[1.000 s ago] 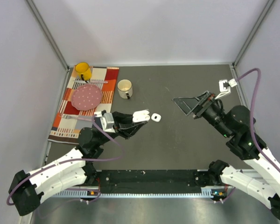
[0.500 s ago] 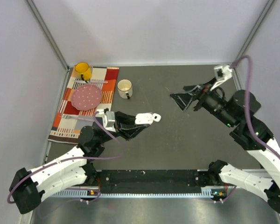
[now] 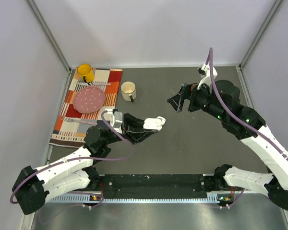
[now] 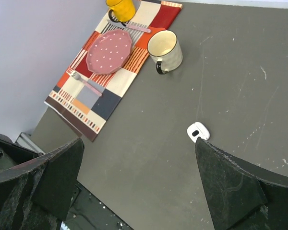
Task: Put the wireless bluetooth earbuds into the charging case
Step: Close the charging case with the earbuds inside.
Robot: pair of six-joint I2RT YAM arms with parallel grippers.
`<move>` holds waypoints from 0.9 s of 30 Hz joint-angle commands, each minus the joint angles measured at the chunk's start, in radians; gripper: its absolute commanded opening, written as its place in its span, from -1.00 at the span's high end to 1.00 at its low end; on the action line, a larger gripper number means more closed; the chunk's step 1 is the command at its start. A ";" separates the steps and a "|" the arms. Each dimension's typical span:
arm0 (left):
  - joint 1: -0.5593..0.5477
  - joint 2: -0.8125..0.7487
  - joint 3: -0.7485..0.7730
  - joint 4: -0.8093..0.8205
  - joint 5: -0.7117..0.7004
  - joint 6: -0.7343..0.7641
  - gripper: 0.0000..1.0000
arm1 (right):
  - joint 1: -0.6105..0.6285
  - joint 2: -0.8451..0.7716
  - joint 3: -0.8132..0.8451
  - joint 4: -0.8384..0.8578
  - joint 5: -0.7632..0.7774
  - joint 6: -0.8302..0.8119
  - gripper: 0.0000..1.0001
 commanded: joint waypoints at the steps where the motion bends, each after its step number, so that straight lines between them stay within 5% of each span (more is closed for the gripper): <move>1: 0.002 -0.002 0.031 0.090 0.031 -0.042 1.00 | -0.004 0.004 -0.012 0.037 -0.081 0.044 -0.98; 14: 0.002 0.050 0.048 0.128 -0.011 -0.077 1.00 | 0.034 0.044 -0.116 0.204 -0.219 0.095 -0.98; 24: 0.007 0.038 0.002 0.159 -0.253 -0.092 1.00 | 0.083 0.011 -0.185 0.143 -0.320 -0.012 -0.98; 27: 0.013 0.036 -0.016 0.150 -0.320 -0.115 1.00 | 0.083 -0.040 -0.219 0.145 -0.203 -0.028 -0.98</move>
